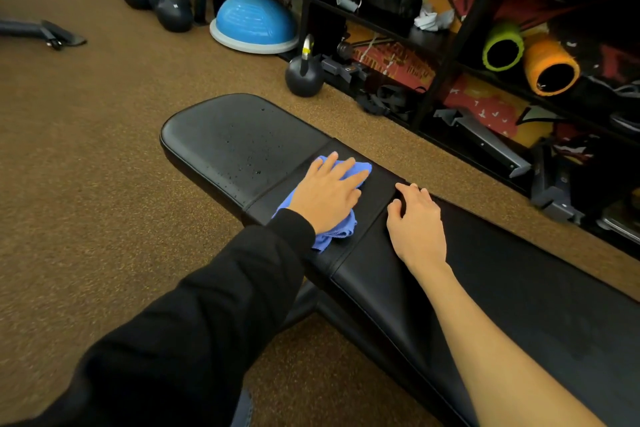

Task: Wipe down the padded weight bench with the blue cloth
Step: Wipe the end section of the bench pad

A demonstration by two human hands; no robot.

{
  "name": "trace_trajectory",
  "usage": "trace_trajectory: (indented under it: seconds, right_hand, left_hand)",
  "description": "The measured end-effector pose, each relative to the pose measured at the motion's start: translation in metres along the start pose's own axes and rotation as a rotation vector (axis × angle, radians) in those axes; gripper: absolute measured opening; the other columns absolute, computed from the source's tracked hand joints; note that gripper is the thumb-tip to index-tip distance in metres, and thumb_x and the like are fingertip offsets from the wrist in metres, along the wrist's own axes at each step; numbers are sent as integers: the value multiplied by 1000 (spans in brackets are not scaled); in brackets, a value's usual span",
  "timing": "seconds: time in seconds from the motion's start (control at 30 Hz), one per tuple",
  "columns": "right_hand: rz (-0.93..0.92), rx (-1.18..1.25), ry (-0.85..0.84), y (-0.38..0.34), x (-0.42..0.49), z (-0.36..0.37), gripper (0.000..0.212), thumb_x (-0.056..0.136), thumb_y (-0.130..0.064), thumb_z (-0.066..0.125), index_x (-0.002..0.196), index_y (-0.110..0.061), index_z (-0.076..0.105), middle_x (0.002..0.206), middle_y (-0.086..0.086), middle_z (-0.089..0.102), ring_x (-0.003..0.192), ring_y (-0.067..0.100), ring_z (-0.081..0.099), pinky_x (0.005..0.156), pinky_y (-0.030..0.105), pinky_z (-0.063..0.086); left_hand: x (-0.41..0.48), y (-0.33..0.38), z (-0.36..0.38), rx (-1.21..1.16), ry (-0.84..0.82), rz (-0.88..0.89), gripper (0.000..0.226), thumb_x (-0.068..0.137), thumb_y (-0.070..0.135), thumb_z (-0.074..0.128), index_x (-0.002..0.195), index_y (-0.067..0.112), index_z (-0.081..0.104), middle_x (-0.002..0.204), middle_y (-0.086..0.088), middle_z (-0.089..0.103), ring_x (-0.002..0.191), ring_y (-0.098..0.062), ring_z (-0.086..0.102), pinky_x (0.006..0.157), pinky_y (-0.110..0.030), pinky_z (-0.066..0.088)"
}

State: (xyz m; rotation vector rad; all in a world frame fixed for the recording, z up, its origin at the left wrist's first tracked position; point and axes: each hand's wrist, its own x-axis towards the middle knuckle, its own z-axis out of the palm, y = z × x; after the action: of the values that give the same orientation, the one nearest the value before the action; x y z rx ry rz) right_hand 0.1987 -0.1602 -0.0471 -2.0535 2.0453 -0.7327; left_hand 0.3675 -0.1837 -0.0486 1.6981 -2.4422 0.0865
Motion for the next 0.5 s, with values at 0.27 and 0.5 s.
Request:
trace_trajectory:
  seconds: [0.27, 0.5]
  right_hand:
    - [17, -4, -31, 2, 1, 1, 41, 99, -23, 37, 138, -15, 45, 148, 9, 39, 141, 25, 24, 113, 36, 22]
    - [16, 2, -23, -1, 0, -1, 40, 98, -22, 37, 136, -14, 47, 146, 10, 42, 140, 26, 28, 114, 41, 26]
  left_hand:
    - [-76, -32, -8, -286, 83, 237, 42, 99, 32, 29, 131, 26, 56, 140, 4, 49, 131, -10, 39, 106, -21, 22]
    - [-30, -53, -2, 63, 57, -91, 45, 102, 33, 27, 144, 19, 39, 153, -8, 32, 143, -27, 23, 115, -53, 10]
